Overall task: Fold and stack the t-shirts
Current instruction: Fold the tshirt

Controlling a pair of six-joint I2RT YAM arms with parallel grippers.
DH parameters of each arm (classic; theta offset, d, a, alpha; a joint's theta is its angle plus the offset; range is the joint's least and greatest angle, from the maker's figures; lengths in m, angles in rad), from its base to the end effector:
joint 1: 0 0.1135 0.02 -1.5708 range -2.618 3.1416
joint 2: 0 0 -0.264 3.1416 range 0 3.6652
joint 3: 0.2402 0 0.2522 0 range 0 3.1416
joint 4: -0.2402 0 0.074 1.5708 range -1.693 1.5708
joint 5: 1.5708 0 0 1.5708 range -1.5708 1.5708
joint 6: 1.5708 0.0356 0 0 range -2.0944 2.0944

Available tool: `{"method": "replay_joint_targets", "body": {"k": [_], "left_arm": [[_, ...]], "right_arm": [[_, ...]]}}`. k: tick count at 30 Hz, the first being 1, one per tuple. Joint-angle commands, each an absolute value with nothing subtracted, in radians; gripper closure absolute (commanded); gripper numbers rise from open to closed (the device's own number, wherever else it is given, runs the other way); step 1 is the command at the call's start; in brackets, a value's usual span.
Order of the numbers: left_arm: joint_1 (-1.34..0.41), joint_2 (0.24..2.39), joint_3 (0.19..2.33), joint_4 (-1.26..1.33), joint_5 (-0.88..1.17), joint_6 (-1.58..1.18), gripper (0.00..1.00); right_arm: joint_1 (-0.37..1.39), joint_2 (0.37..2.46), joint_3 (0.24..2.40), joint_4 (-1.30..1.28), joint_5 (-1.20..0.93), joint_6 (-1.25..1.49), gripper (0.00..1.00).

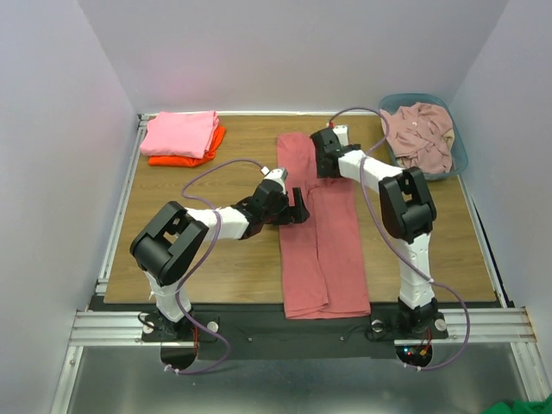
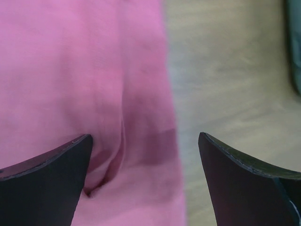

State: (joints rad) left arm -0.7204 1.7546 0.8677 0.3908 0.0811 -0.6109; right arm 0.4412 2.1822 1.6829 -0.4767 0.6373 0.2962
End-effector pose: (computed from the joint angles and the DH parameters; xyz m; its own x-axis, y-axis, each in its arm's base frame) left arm 0.2730 -0.2435 0.1690 -0.7009 -0.1455 -0.6983 0.3773 0.7552 -0.5360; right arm 0.4366 0.1827 0.1801 -0.7285 -0.0846 -0.6798 0.1787 0.9345 -0.3078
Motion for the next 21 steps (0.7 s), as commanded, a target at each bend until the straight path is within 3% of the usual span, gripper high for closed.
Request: {"method": "replay_joint_targets", "body": {"k": [1,5,7,15,21], "left_arm": [[-0.723,1.736,0.859,0.357,0.048,-0.603,0.02],[-0.724,1.736,0.861,0.347,0.049,-0.604,0.02],[-0.724,1.726,0.862,0.35,0.052,-0.607,0.02],[-0.726,1.677,0.876,0.344,0.078,-0.594,0.02],[-0.726,1.453,0.804,0.341,0.074,-0.569,0.02]], "right_arm": [[0.413,2.017,1.58,-0.466,0.811,0.363,0.0],[0.407,1.878,1.456,-0.466,0.838,0.429,0.0],[0.407,1.807,1.407,-0.465,0.752,0.439,0.0],[0.41,1.663,1.181,-0.319,0.171,0.48,0.0],[0.486,1.623,1.085,-0.258,0.207,0.515,0.0]]}}
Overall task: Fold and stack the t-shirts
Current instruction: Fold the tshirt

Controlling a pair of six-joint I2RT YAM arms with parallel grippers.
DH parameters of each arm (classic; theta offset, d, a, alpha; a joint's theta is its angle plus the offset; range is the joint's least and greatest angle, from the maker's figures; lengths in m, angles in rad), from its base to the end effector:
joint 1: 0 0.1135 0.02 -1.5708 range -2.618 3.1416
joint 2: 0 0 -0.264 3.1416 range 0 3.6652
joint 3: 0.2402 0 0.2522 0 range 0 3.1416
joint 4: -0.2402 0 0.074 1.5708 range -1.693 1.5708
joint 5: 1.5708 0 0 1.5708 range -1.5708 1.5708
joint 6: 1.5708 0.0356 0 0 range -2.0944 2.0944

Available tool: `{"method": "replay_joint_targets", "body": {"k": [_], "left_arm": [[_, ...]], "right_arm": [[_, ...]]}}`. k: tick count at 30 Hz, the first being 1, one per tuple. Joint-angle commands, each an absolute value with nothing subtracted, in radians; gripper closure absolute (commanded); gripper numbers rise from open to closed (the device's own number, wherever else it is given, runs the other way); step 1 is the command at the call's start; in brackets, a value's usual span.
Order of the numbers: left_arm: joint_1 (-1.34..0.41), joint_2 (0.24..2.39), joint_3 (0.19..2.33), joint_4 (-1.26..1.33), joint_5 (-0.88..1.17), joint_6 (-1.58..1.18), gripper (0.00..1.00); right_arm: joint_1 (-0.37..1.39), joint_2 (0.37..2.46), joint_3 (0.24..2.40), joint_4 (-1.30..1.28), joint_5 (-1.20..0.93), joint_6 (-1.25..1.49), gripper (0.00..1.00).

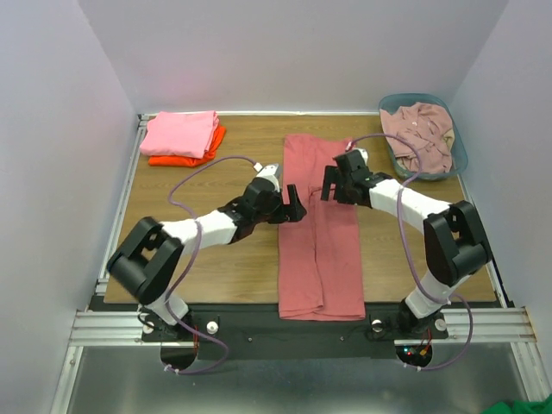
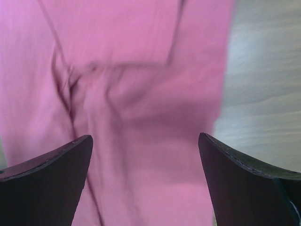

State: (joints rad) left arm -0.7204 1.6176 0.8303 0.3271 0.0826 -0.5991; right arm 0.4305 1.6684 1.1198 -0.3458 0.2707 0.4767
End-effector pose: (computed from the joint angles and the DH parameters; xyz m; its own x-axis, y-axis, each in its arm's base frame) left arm 0.2580 -0.2303 0.1974 -0.6777 -0.1529 -0.7193 0.4006 0.7435 -0.5355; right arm 0.3255 0.1390 0.2152 -0.7444 0.1447 -0.6519 0.1031 0.9894 0.1019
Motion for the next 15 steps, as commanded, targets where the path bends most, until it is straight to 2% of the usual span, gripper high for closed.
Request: {"method": "replay_joint_targets", "body": {"k": [1,7,10,15], "left_arm": [[-0.726,1.38,0.775,0.322,0.055,-0.569,0.01],[-0.724,1.163,0.62,0.209,-0.051,-0.617,0.02],[-0.726,1.071,0.54,0.167,-0.055,-0.661,0.02],[-0.726,1.0,0.453,0.144,-0.043,-0.699,0.02]], "right_arm": [[0.511,1.628,1.062,-0.249,0.207,0.517,0.0],[0.589,1.667,1.035,-0.236,0.291,0.543,0.0],[0.586,1.749,1.075,-0.236,0.377,0.546,0.0],[0.572,1.929,1.205,-0.236,0.403,0.59,0.0]]}}
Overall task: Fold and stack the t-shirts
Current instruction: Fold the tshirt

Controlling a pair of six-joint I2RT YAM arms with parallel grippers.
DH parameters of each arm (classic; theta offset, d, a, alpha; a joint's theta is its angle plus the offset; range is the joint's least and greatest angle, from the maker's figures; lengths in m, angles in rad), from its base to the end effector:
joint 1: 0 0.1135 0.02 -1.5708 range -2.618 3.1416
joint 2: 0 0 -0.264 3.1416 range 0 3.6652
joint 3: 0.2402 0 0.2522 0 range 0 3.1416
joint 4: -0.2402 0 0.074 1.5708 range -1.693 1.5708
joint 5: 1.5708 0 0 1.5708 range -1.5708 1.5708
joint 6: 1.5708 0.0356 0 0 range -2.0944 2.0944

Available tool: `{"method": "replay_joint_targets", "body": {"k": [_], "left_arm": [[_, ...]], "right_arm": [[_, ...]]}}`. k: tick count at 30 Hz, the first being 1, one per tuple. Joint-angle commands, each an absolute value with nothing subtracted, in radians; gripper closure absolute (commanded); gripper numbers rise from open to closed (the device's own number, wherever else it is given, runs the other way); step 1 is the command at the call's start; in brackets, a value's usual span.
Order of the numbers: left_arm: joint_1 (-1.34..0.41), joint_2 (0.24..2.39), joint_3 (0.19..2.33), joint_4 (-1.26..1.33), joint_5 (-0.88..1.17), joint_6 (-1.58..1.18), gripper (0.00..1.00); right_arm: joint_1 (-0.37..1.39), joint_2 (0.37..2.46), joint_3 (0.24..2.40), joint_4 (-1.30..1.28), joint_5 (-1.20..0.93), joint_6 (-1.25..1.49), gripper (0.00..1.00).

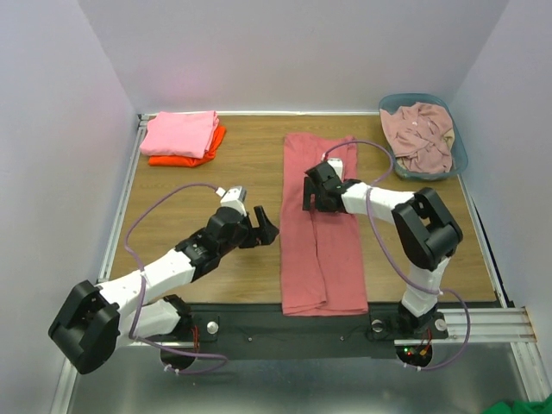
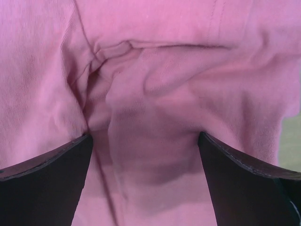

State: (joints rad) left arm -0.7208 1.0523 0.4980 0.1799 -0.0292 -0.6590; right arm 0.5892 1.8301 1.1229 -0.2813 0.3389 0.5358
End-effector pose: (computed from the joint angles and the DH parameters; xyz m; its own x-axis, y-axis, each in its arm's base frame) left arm 0.1742 -0.1517 0.2248 -0.6087 -0.2800 -0.7424 0.3372 0.7557 -0.5615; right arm 0.3159 0.1969 0.1653 -0.7870 0.0531 -0.6146 0.0346 0.9985 0.0420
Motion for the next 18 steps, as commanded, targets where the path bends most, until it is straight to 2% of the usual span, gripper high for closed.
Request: {"method": "replay_joint_targets", "body": {"k": [1,11,15,18], "left_arm": [[-0.726,0.985,0.445,0.141,-0.034,-0.704,0.01],[-0.727,1.034,0.416,0.147,0.032,-0.733,0.02],[-0.741,1.08,0.416,0.19,0.063,-0.755,0.02],[-0.784,1.109,0.419,0.222,0.08,-0.778,0.02]], "right_arm": [[0.552,1.963,1.235,-0.236,0.396,0.594,0.0],[0.512,2.183,1.577,-0.252,0.341,0.577,0.0],[0.512,2.102,1.621,-0.268,0.284,0.538,0.0],[0.514,1.929,1.536,-0.275,0.253,0.534,0.0]]}}
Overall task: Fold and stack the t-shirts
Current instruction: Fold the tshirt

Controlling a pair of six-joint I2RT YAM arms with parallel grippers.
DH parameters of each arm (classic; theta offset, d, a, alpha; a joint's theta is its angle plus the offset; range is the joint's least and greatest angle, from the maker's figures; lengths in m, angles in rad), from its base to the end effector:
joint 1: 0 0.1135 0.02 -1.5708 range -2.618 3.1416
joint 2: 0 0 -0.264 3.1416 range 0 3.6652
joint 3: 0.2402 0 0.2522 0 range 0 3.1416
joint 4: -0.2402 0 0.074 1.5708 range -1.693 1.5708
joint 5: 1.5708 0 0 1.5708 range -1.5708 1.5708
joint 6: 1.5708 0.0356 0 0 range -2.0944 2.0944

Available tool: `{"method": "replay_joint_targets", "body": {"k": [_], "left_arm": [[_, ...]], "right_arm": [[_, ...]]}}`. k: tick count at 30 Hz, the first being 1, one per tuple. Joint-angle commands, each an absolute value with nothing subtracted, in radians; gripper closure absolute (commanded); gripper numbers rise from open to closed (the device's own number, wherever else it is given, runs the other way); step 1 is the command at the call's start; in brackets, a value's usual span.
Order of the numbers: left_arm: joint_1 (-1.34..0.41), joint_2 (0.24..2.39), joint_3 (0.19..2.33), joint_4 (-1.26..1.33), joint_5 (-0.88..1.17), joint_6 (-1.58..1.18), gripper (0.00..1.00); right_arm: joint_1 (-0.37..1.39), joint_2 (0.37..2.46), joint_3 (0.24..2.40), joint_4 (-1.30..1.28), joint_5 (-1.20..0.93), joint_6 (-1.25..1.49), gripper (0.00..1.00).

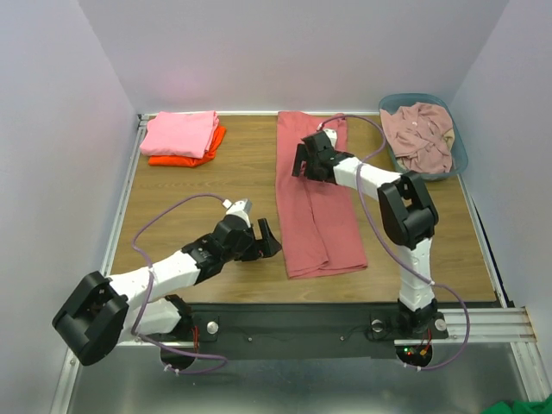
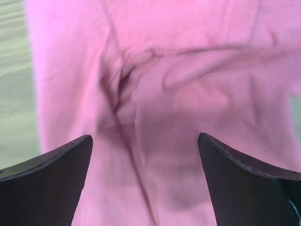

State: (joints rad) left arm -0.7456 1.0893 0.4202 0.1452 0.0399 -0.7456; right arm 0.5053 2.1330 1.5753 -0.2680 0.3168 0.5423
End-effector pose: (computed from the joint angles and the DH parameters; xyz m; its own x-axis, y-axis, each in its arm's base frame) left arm 0.1621 -0.1516 0.1878 -0.7471 -0.2328 -0.6226 0.2673 0.7524 -0.6021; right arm 0.4196 0.2195 0.1789 -0.6929 0.1772 -0.6989 0.0963 0.9834 0.1538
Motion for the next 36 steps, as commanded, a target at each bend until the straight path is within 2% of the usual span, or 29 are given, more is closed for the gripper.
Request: {"method": "replay_joint_targets", "body": {"k": [1,9,11,15,17,18,20,21,24,33,36], "left_arm": [[-0.819,1.117,0.417,0.244,0.078,-0.787,0.01],[-1.0,1.252,0.44,0.304,0.008,-0.894,0.02],[-1.028,1.291,0.451,0.295,-0.041,-0.919,0.07],[-1.069,1.35,0.466,0.255,-0.075,-0.96,0.18],[-1.074,1.382,0.476,0.233,-0.094,-0.976,0.3],[-1.077,1.39,0.479,0.232,-0.097,-0.98,0.43],[-1.078,1.416,0.495,0.215,-0.094,-0.983,0.6],[-1.083,1.422,0.5,0.207,-0.097,-0.988,0.78],[-1.1,1.417,0.502,0.172,-0.13,-1.017,1.0],[-1.135,1.321,0.469,0.15,-0.153,-1.04,1.0],[-1.141,1.309,0.468,0.15,-0.153,-1.042,1.0]], "right_arm": [[0.514,1.881,1.502,-0.273,0.247,0.534,0.0],[0.506,1.303,0.916,-0.296,0.359,0.656,0.0],[0.5,1.142,0.774,-0.333,0.376,0.728,0.0],[0.495,0.948,0.615,-0.382,0.362,0.819,0.0],[0.495,0.888,0.568,-0.403,0.342,0.848,0.0],[0.494,0.875,0.557,-0.41,0.333,0.863,0.0],[0.494,0.858,0.542,-0.426,0.299,0.876,0.0],[0.494,0.842,0.523,-0.433,0.287,0.882,0.0],[0.494,0.825,0.494,-0.474,0.253,0.902,0.0],[0.494,0.781,0.37,-0.555,0.129,0.943,0.01],[0.495,0.795,0.36,-0.555,0.117,0.949,0.05]]}}
